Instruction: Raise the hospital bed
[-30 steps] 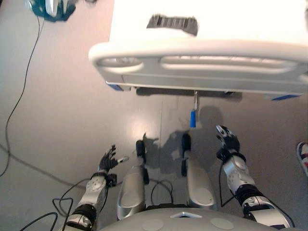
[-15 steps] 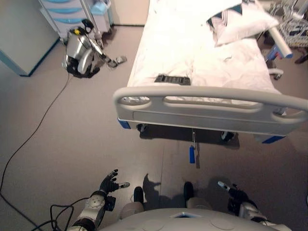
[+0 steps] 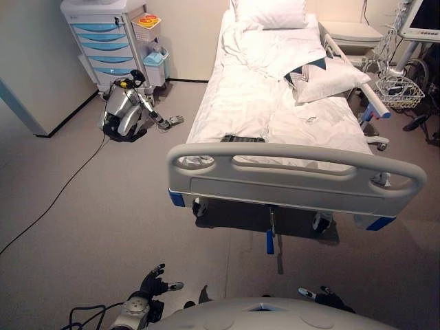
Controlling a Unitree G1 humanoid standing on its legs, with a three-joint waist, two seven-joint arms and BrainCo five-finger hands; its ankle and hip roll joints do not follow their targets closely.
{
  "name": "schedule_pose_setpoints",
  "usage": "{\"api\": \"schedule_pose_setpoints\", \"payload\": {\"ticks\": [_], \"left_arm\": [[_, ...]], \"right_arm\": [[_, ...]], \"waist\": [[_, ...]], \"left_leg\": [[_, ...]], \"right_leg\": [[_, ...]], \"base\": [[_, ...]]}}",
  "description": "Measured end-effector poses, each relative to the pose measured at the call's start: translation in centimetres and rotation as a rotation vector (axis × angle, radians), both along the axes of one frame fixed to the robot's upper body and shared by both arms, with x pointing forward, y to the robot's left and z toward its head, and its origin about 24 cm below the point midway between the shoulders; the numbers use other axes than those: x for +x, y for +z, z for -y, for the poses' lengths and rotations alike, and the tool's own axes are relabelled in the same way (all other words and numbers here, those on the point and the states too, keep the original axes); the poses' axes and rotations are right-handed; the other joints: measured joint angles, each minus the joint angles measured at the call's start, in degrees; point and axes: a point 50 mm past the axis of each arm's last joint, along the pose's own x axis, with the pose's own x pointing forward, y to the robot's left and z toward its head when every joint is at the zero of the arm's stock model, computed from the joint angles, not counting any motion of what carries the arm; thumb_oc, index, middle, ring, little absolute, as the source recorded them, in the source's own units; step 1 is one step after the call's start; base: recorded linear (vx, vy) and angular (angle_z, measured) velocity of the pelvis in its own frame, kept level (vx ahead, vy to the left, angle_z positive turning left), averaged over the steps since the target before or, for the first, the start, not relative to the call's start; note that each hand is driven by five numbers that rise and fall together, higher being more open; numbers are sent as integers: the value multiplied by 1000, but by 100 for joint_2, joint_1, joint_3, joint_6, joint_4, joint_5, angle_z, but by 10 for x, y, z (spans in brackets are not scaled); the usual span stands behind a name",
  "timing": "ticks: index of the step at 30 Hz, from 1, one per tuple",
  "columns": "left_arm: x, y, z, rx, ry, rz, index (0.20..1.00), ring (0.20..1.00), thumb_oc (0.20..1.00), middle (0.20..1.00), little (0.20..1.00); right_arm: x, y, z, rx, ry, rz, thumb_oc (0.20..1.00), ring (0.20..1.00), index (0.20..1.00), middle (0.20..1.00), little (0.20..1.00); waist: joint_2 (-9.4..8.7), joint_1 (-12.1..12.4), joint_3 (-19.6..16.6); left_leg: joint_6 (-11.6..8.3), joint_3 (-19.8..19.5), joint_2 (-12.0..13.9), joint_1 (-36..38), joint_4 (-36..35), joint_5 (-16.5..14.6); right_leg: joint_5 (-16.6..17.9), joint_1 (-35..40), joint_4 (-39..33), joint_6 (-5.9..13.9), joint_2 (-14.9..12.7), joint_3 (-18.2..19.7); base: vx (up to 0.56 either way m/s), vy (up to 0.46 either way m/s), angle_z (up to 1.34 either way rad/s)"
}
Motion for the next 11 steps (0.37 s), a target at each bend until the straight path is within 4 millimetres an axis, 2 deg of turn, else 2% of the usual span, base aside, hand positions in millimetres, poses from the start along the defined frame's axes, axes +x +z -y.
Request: {"api": "schedule_pose_setpoints", "payload": {"ticks": [11], "left_arm": [[-3,-2,2,2,17,-10,1000,1000,1000,1000,1000]], "right_arm": [[0,0,1,-19,21,-6,1000,1000,1000,1000,1000]], "waist": [[33,1,-40]], "left_leg": [[-9,5,32,153,-3,-8]], "right_leg": [[-4,118,1,-7,24,5]], "base": [[0,2,-1]]}}
